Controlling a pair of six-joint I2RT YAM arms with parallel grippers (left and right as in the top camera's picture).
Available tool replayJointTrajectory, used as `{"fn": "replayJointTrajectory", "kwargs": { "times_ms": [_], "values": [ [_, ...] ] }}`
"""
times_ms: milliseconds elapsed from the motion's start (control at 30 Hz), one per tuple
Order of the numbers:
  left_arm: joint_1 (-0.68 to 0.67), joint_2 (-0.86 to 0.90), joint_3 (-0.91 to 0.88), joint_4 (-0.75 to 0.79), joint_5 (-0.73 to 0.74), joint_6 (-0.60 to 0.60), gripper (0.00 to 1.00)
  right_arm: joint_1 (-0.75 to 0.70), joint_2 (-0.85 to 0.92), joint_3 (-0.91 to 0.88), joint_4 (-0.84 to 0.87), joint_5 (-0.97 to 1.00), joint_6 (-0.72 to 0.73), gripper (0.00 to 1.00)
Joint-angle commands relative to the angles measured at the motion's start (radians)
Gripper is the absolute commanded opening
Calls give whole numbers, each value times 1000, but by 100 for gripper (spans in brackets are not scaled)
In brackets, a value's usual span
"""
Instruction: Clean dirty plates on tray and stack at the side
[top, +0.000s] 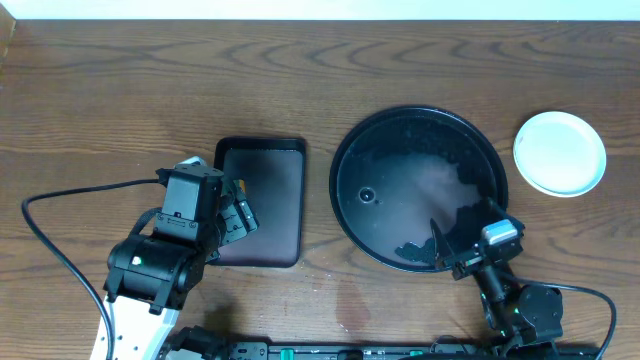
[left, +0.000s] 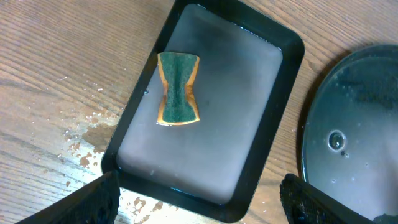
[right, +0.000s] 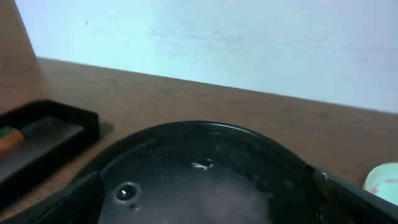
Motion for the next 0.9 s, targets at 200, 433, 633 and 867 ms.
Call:
{"fn": "replayJointTrajectory", "kwargs": {
  "times_ms": [200,433,633,867],
  "values": [
    [0,0,13,-3,-1,3,83,-9,-7,-3,-5,13,-79,99],
    [0,0,13,-3,-1,3,83,-9,-7,-3,51,21,-87,99],
    [0,0,13,-3,-1,3,83,-9,-6,-3,-2,21,-82,99],
    [0,0,13,-3,-1,3,83,-9,-6,-3,-5,21,-82,99]
  ]
}}
